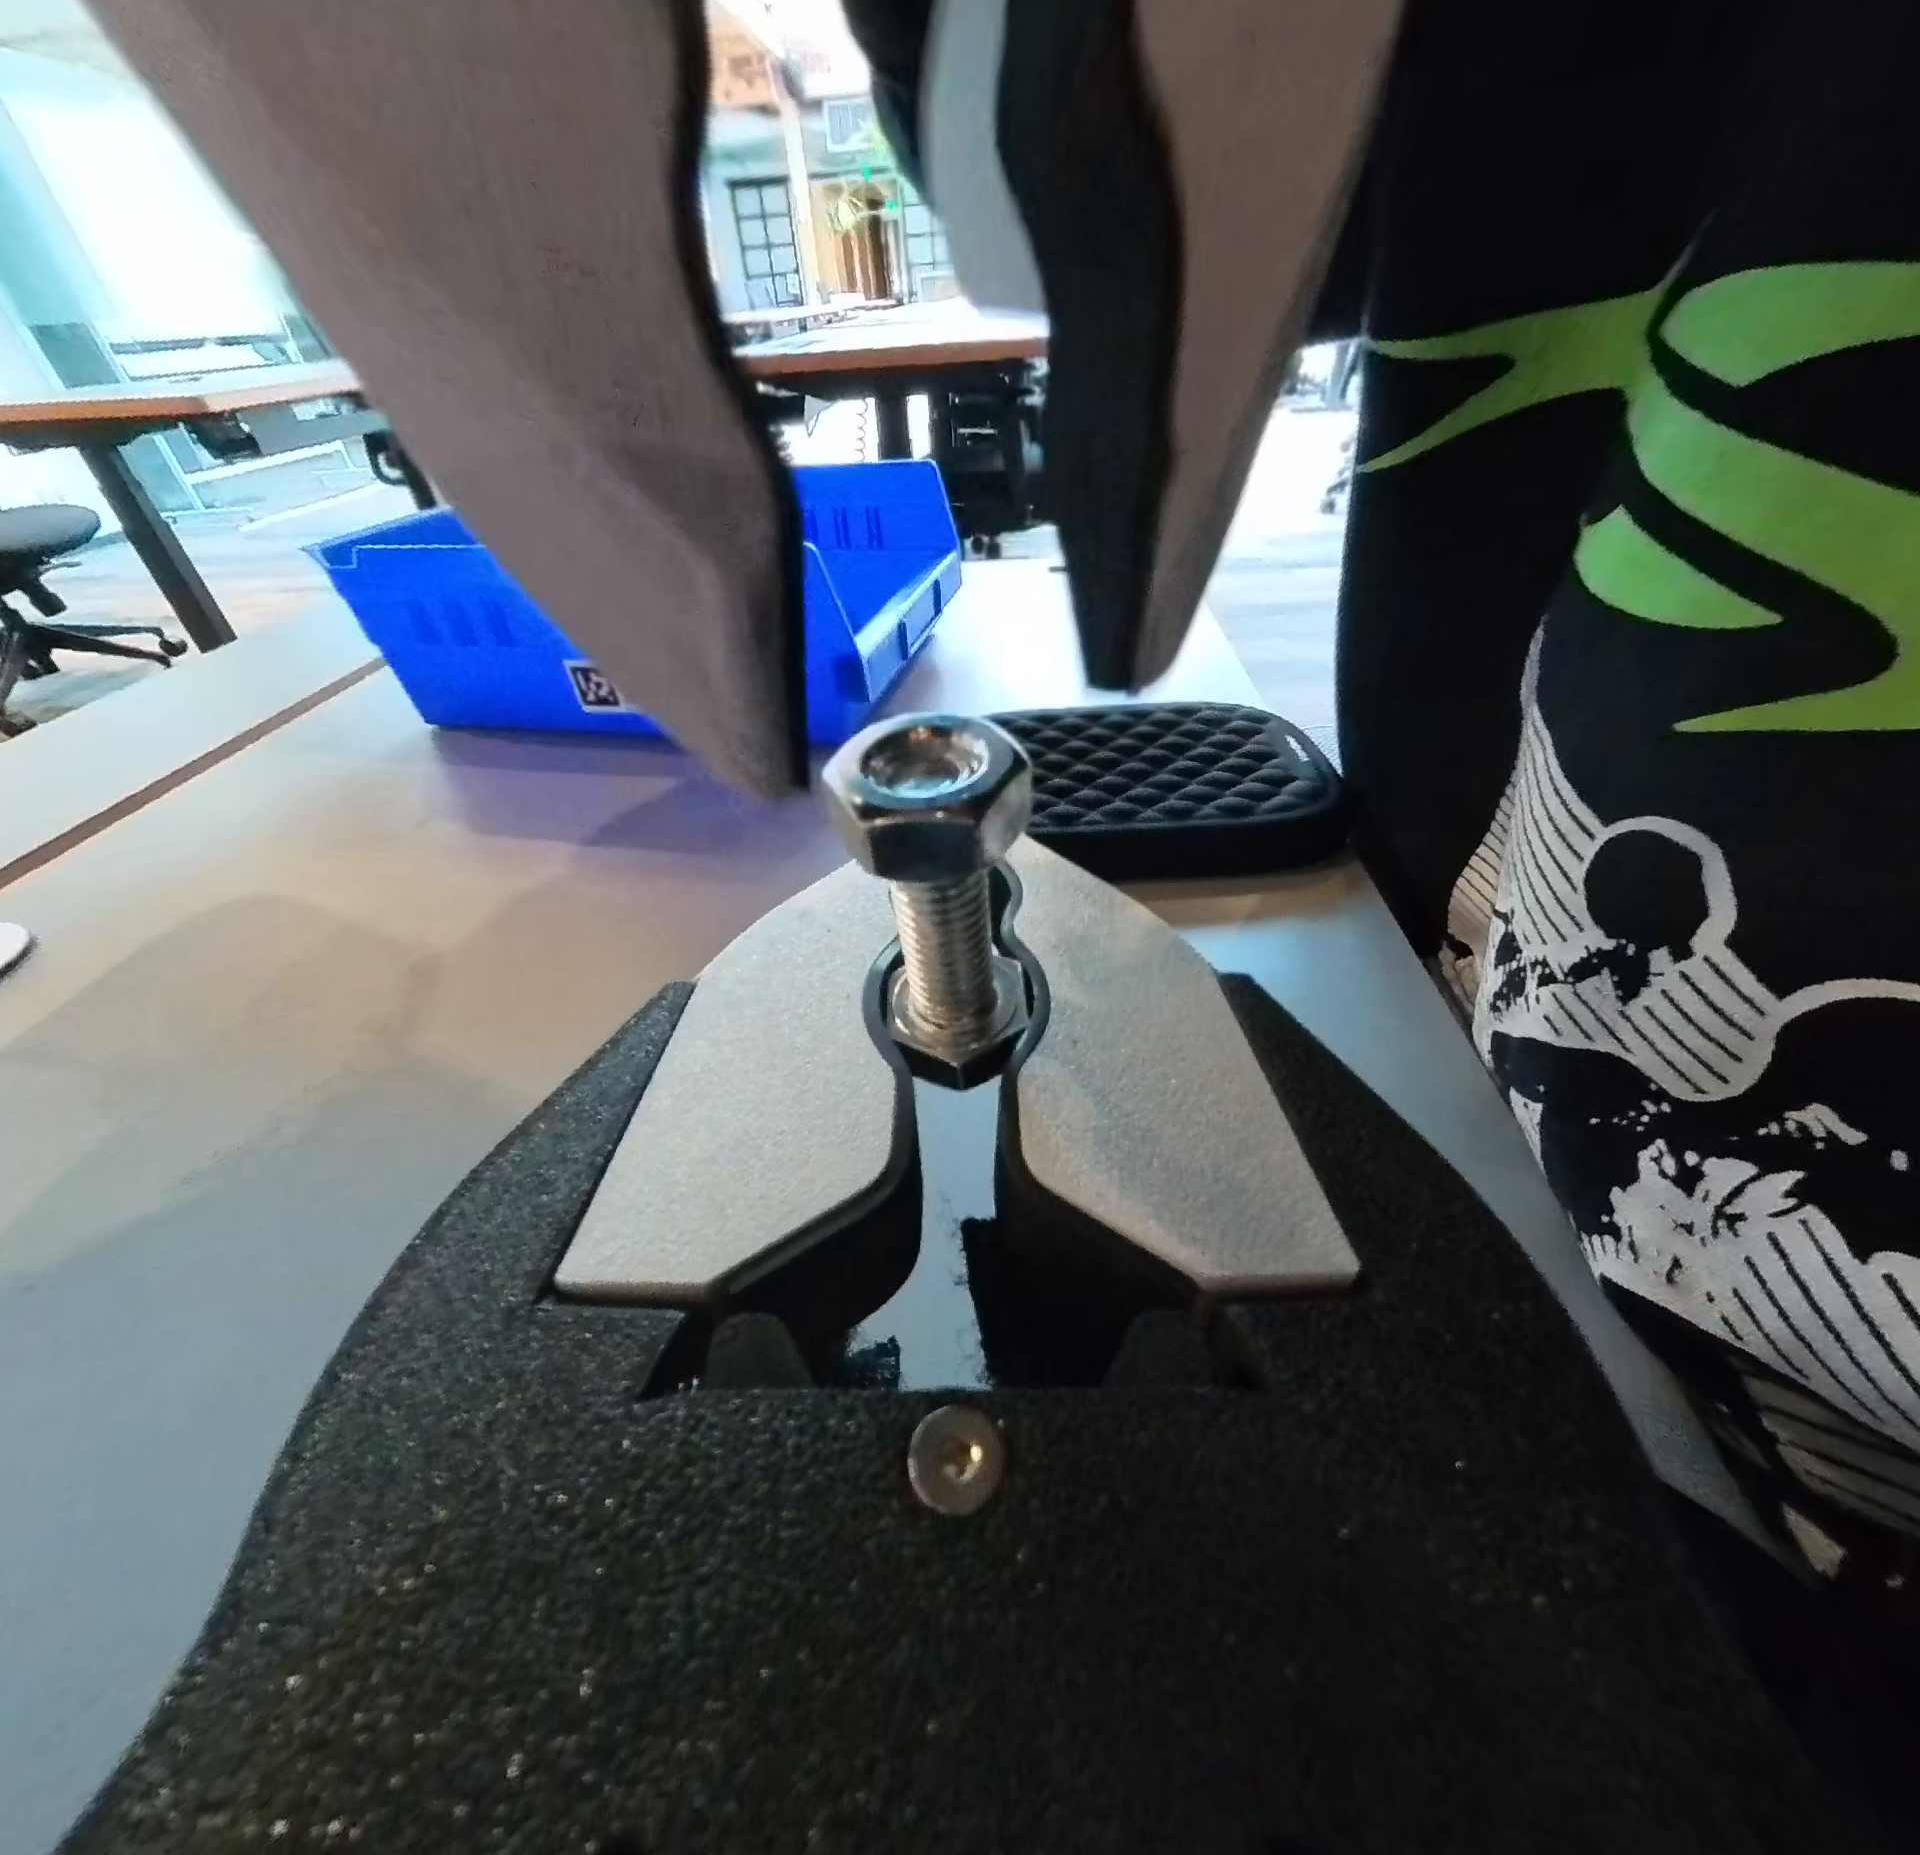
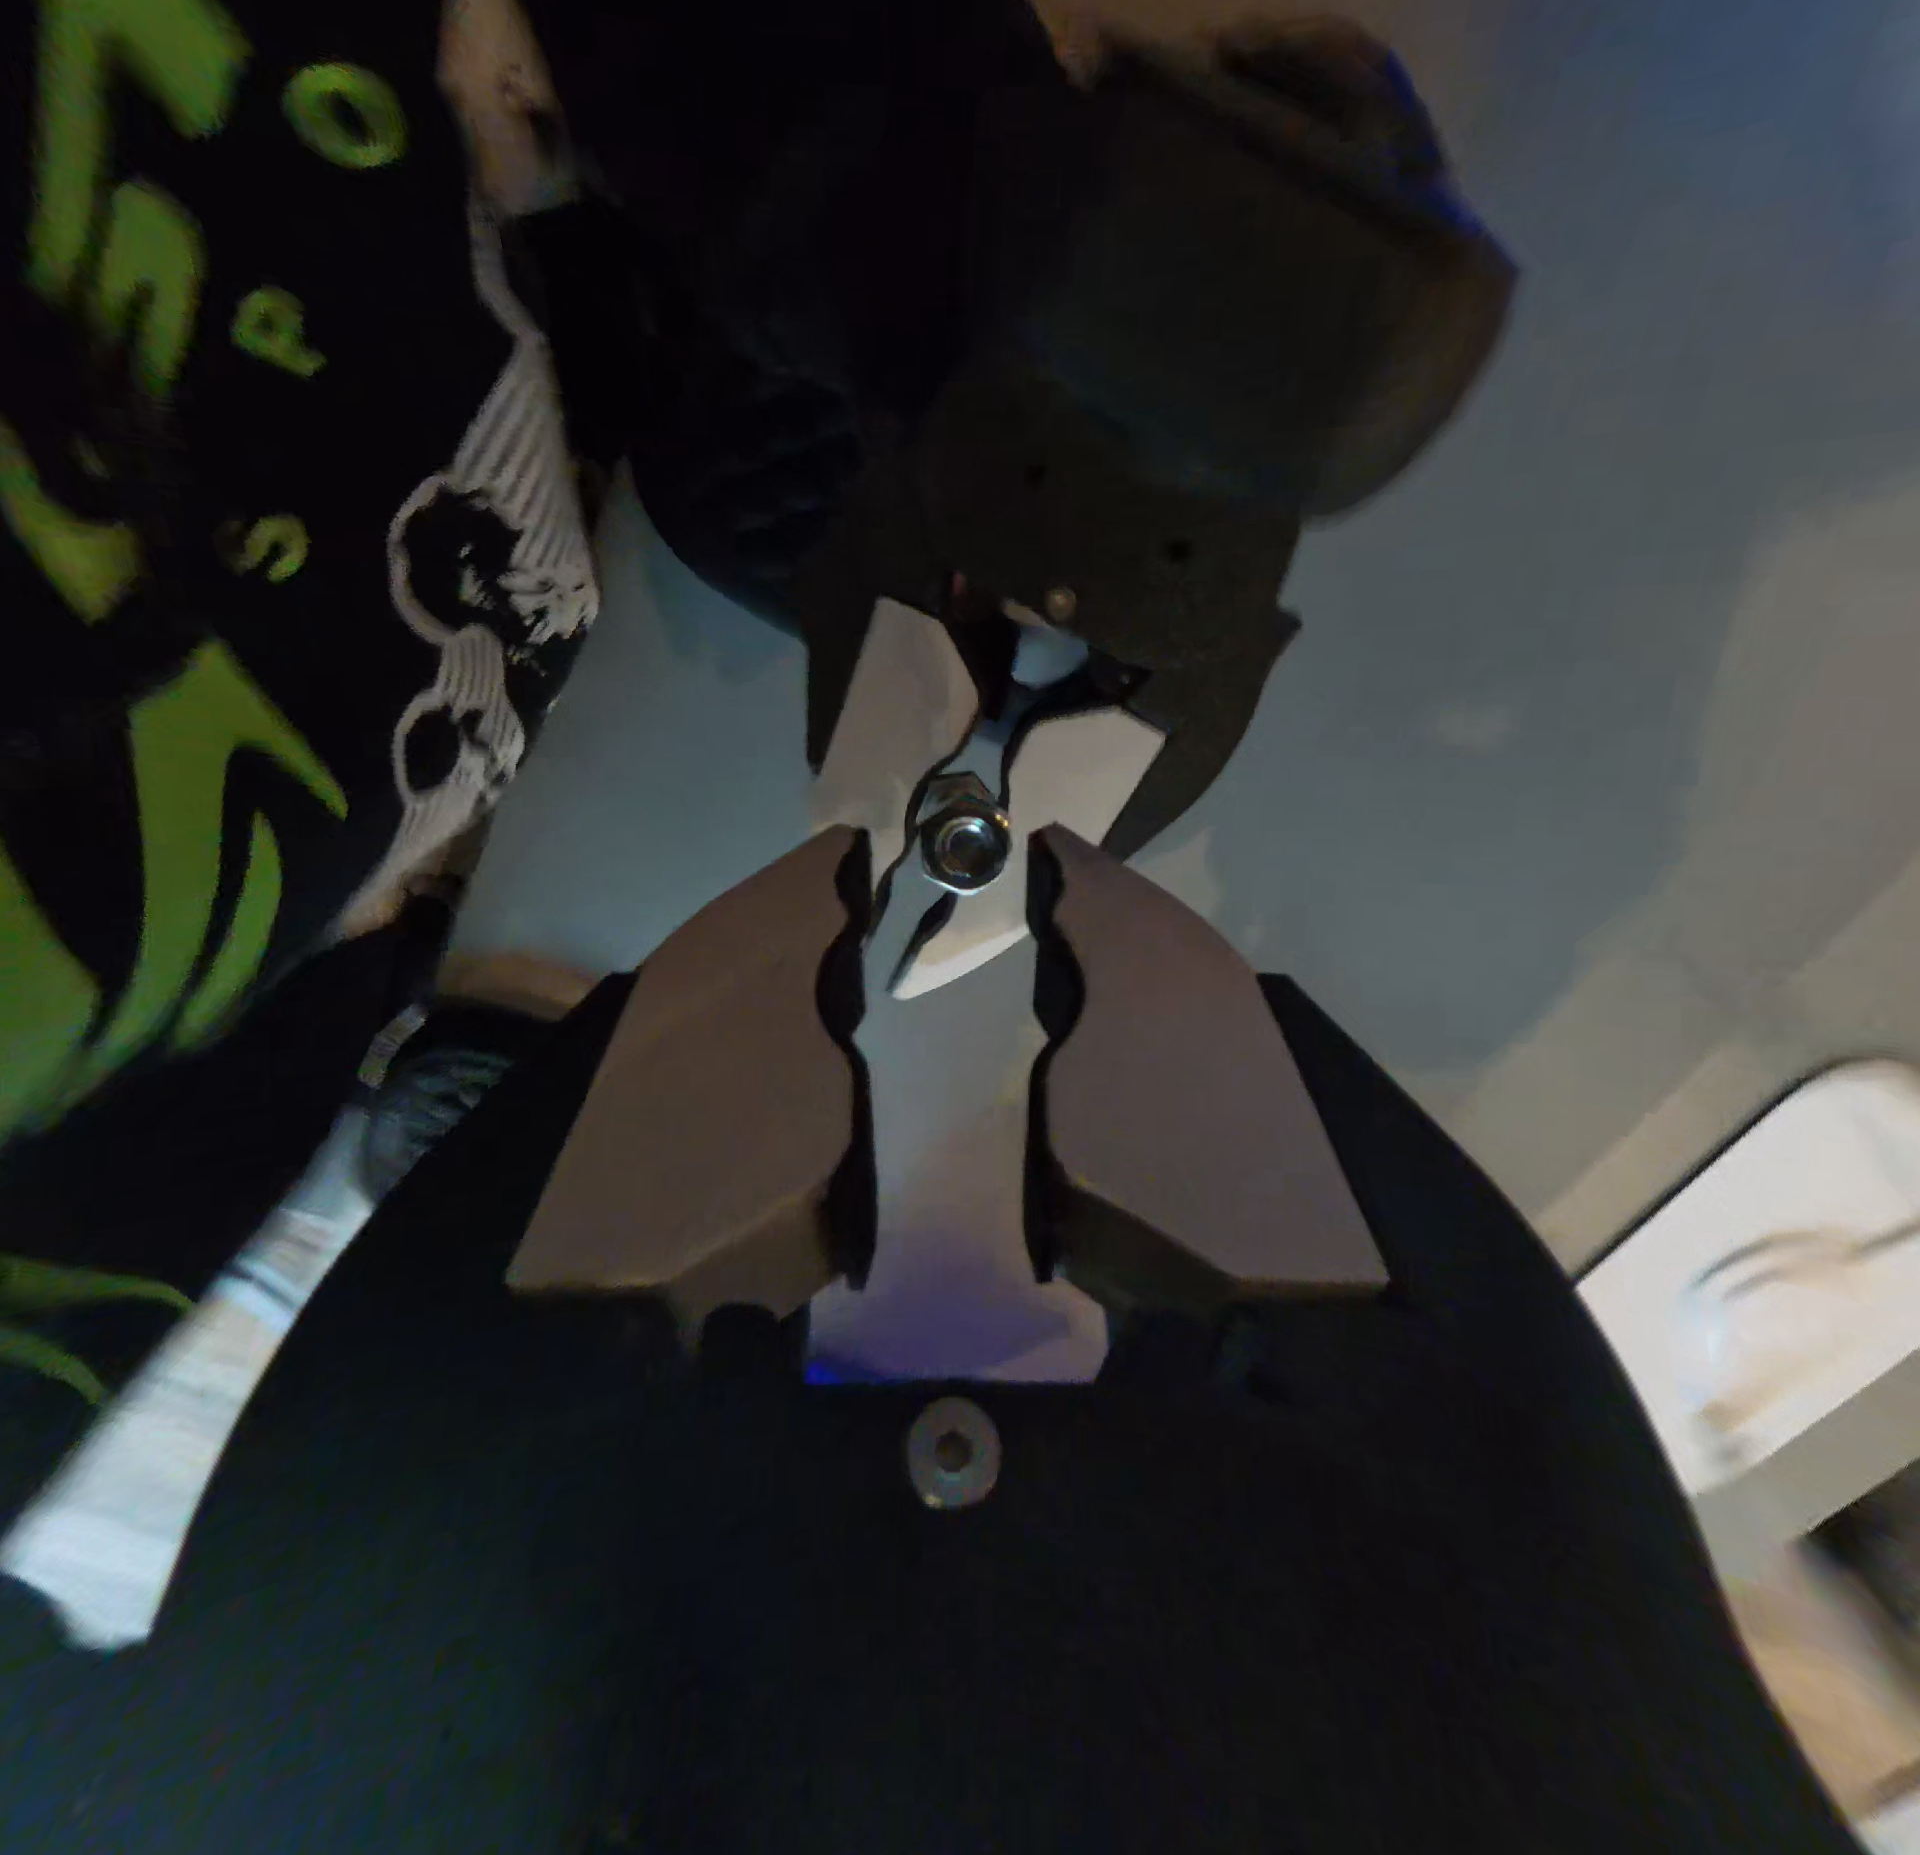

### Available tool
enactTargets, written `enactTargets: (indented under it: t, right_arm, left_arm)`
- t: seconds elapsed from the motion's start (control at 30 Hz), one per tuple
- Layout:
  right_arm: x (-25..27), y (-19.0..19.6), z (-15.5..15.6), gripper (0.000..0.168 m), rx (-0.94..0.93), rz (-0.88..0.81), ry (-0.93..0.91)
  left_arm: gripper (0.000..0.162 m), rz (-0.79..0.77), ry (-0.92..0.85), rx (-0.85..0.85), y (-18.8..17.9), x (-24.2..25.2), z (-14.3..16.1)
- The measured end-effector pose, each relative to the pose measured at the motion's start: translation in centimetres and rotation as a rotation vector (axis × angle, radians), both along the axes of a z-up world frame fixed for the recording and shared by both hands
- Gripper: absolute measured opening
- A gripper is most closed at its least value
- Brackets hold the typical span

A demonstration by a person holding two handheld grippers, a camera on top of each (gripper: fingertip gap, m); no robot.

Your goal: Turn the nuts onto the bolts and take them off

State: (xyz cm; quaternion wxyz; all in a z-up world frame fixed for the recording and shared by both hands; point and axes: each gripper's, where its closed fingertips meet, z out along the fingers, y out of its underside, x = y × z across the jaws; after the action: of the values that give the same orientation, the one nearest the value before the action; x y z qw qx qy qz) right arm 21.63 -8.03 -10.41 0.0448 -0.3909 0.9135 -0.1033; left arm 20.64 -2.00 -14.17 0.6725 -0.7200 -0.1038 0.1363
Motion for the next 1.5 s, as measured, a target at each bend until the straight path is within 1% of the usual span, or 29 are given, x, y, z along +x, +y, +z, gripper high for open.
enactTargets:
  t: [0.07,0.17,0.2,0.27,0.33,0.4,0.47,0.53,0.63,0.7,0.87,1.03,1.1,1.17,1.2,1.27,1.4,1.5]
  right_arm:
    - [0.1,-0.5,0.9,0.032,-0.057,0.187,0.004]
    - [-0.1,-0.2,1.0,0.034,-0.073,0.550,0.077]
    - [-0.2,0.0,0.7,0.033,-0.063,0.656,0.101]
    - [-0.1,0.5,0.2,0.032,0.002,0.797,0.090]
    - [0.2,0.6,-0.2,0.030,0.050,0.873,0.056]
    - [0.2,0.3,-0.4,0.025,0.073,0.918,0.067]
    - [0.1,0.1,-0.7,0.018,0.093,0.943,0.073]
    - [0.0,0.0,-0.8,0.017,0.104,0.941,0.074]
    - [-0.1,-0.1,-0.7,0.017,0.090,0.884,0.071]
    - [0.0,-0.1,-0.6,0.017,0.081,0.777,0.067]
    - [-0.2,-0.2,-0.8,0.016,0.072,0.348,0.079]
    - [0.0,0.0,-0.9,0.016,0.079,-0.148,0.041]
    - [0.0,-0.1,-0.9,0.016,0.051,-0.234,0.017]
    - [0.0,-0.2,-0.8,0.017,0.021,-0.255,0.000]
    - [0.2,-0.1,-0.7,0.019,0.018,-0.226,-0.013]
    - [0.7,0.1,-0.1,0.025,0.006,-0.090,-0.029]
    - [0.8,0.0,1.3,0.030,-0.075,0.384,0.023]
    - [0.8,0.0,0.9,0.033,-0.056,0.671,0.076]
  left_arm:
    - [0.010,-0.003,0.001,-0.002,0.0,0.0,0.0]
    - [0.010,-0.010,0.001,-0.007,0.1,0.1,-0.1]
    - [0.010,-0.011,0.001,-0.007,0.1,0.1,-0.1]
    - [0.010,-0.012,0.003,-0.008,0.1,0.2,-0.1]
    - [0.010,-0.014,0.004,-0.009,0.2,0.2,-0.1]
    - [0.010,-0.016,0.004,-0.009,0.2,0.2,-0.1]
    - [0.010,-0.017,0.004,-0.009,0.2,0.2,-0.1]
    - [0.010,-0.018,0.003,-0.013,0.2,0.3,-0.2]
    - [0.010,-0.018,0.004,-0.017,0.2,0.3,-0.2]
    - [0.010,-0.012,0.003,-0.013,0.2,0.2,-0.1]
    - [0.010,0.003,-0.002,-0.012,0.1,0.0,-0.2]
    - [0.010,0.010,-0.007,-0.021,0.1,-0.1,-0.4]
    - [0.010,0.014,-0.007,-0.015,0.1,-0.2,-0.3]
    - [0.010,0.014,-0.008,-0.001,-0.1,-0.2,-0.1]
    - [0.010,0.013,-0.005,0.002,-0.1,-0.2,0.0]
    - [0.010,0.009,-0.004,0.001,0.0,-0.1,-0.1]
    - [0.010,-0.003,0.000,-0.009,0.1,0.0,-0.1]
    - [0.010,-0.008,0.002,-0.012,0.1,0.1,-0.2]
